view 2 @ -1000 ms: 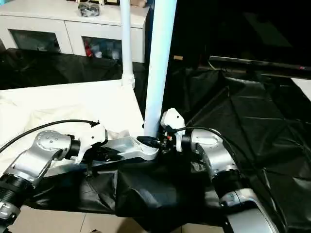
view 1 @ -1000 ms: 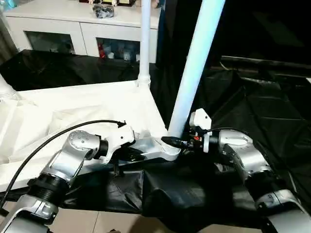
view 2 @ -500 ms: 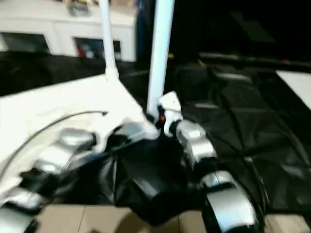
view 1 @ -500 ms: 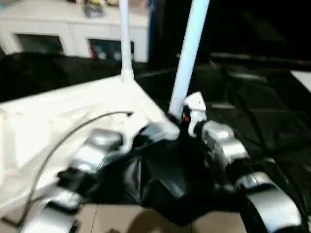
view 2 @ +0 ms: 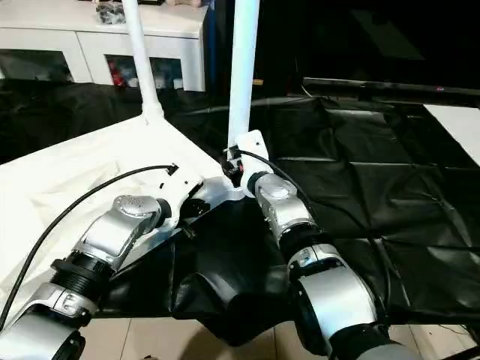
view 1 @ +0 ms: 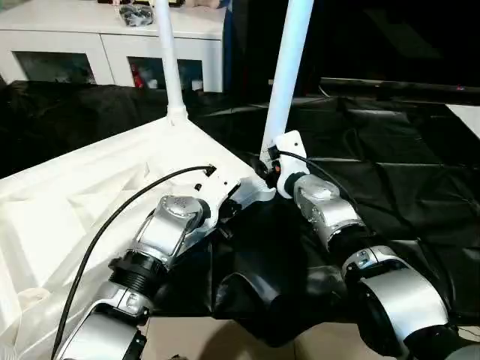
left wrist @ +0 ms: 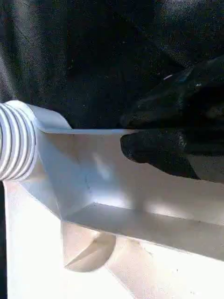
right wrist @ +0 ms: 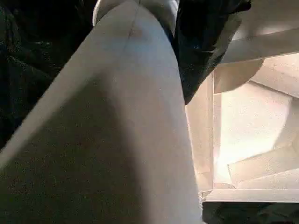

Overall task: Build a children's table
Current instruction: Insert table leg to table base

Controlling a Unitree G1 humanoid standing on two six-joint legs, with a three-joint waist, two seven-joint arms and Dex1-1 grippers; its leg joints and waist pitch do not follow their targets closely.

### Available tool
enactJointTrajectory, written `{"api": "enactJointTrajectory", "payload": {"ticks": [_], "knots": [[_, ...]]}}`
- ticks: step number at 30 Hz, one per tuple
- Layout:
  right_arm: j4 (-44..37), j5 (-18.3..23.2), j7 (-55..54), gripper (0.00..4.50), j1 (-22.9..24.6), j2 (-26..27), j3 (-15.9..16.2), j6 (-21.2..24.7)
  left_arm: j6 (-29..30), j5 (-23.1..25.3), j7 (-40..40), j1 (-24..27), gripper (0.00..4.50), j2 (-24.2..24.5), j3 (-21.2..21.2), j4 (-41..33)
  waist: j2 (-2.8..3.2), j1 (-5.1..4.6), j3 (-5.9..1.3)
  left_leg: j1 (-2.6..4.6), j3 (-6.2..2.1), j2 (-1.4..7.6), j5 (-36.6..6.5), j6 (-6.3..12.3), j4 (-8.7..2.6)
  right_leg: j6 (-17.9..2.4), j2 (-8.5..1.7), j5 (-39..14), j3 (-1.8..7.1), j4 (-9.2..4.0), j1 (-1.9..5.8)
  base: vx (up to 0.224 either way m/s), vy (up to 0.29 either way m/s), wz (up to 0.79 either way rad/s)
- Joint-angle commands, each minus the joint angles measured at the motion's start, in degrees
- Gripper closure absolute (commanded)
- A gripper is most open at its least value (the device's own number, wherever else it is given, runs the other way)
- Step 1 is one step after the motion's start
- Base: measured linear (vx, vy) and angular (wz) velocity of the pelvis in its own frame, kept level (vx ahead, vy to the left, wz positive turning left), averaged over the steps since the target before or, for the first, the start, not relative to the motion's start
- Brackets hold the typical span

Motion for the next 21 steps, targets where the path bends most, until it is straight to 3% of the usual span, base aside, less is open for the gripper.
{"api": "enactJointTrajectory", "payload": {"ticks": [1, 3, 7, 10, 13, 14, 16, 17, 21], "knots": [[6.0, -1.3, 3.7, 2.63, 3.3, 4.3, 2.6, 5.4, -1.1, 0.4, 2.6, -3.2, 4.5, -0.9, 0.9, -1.8, 0.71, -0.52, -2.45, 0.56, -1.26, 2.19, -29.5, 0.07, -4.84, -1.6, -4.27, -32.7, 2.24, -6.54, 1.3, 0.0, 0.0, 0.0], [6.6, -1.9, 4.3, 2.63, 2.9, 4.3, 2.4, 5.5, -1.6, -0.2, 0.8, -2.4, 4.5, -0.5, 0.3, -2.8, 0.72, -0.65, -2.44, 0.87, -1.28, 2.06, -30.5, -0.19, -4.76, -1.5, -4.5, -33.7, 2.26, -6.73, 1.08, 0.0, 0.0, 0.0], [6.6, -2.0, 6.7, 2.63, 2.2, 4.0, 1.7, 5.6, -3.4, -1.3, -3.3, -0.9, 4.5, 0.6, -1.1, -5.1, 0.67, -0.74, -2.43, 0.66, -1.33, 2.05, -30.0, -0.07, -4.87, -1.4, -4.71, -34.0, 2.43, -6.75, 1.17, 0.0, 0.0, 0.0], [6.3, -1.6, 8.6, 2.63, 2.0, 3.7, 1.6, 5.7, -3.2, -1.9, -5.0, -0.3, 4.5, 1.2, -1.4, -6.1, 0.52, -0.76, -2.55, 0.36, -1.28, 2.21, -28.5, 0.12, -5.06, -2.6, -4.9, -32.4, 2.96, -6.36, 1.27, 0.0, 0.0, 0.0], [4.8, -1.2, 17.8, 2.63, 2.0, 1.4, 2.2, 5.9, -6.7, -3.6, -12.2, 1.6, 4.5, 4.7, -2.7, -8.7, 0.15, -0.64, -2.77, -0.3, -0.97, 2.41, -24.3, 0.83, -5.26, -5.0, -4.88, -27.7, 3.71, -5.49, 1.65, 0.0, 0.0, 0.0], [4.3, -1.4, 20.6, 2.63, 2.2, 0.5, 2.6, 5.8, -7.9, -4.0, -14.0, 2.0, 4.5, 5.8, -2.8, -9.2, 0.3, -0.39, -2.89, -0.4, -0.89, 2.46, -23.3, 1.2, -5.23, -5.7, -4.85, -26.4, 3.94, -5.08, 1.83, 0.0, 0.0, 0.0], [2.9, -1.9, 26.6, 2.63, 3.1, -1.5, 4.1, 5.8, -7.5, -5.0, -16.9, 2.7, 4.5, 7.8, -2.5, -10.3, 0.02, -0.25, -2.86, -0.45, -0.55, 2.49, -21.5, 1.75, -5.12, -6.9, -4.85, -25.0, 4.33, -4.85, 1.74, 0.0, 0.0, 0.0], [2.2, -2.1, 29.0, 2.63, 3.6, -2.3, 4.7, 6.0, -8.6, -5.5, -18.6, 3.0, 4.5, 8.8, -2.5, -10.6, 0.06, 0.17, -3.1, -0.39, -0.15, 2.55, -18.0, 2.43, -4.94, -8.5, -4.79, -21.9, 4.63, -4.39, 1.81, 0.056, -0.039, 0.07], [-0.6, -3.2, 38.1, 2.63, 5.5, -5.7, 7.3, 6.5, -10.7, -7.4, -24.8, 4.4, 4.5, 12.7, -2.3, -12.5, 0.05, 0.73, -3.48, -0.52, 0.24, 2.67, -12.7, 3.67, -4.69, -11.2, -4.4, -14.4, 4.74, -3.35, 2.06, 0.064, -0.042, 0.08]]}}
